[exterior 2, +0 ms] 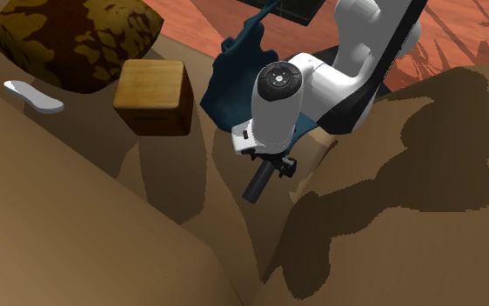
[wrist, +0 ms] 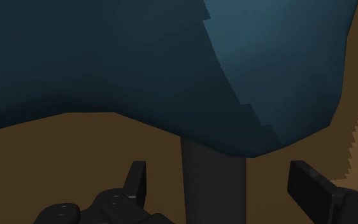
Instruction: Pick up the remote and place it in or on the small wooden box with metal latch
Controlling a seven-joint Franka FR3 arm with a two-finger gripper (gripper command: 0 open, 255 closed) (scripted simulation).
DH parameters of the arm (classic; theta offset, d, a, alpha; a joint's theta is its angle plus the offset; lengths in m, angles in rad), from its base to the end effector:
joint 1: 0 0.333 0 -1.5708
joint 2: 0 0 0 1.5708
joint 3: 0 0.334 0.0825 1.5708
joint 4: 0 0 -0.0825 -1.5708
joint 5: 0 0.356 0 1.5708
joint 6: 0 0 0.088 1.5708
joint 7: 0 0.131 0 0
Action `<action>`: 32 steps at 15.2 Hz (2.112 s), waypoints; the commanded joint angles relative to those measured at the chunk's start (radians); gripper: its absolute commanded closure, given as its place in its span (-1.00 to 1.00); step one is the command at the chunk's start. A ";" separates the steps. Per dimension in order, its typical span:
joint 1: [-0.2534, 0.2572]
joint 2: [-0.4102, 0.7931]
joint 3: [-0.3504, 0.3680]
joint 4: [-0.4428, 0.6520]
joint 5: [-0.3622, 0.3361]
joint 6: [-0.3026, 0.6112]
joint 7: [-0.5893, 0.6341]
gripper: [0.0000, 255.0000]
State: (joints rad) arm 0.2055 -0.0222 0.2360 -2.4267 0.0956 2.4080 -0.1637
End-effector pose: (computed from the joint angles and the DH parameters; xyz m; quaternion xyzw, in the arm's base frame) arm 0.4186 0.2001 0.3297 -0.9641 -0.2638 0.0026 0.0294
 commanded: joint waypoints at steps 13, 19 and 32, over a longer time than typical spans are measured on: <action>0.000 -0.004 0.000 -0.003 0.001 0.000 -0.001 1.00; 0.000 -0.049 -0.002 0.022 0.009 -0.070 -0.004 1.00; -0.001 -0.150 -0.010 0.107 0.021 -0.255 -0.008 1.00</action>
State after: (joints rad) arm 0.2054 -0.1676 0.2272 -2.3275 0.1165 2.1660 -0.1699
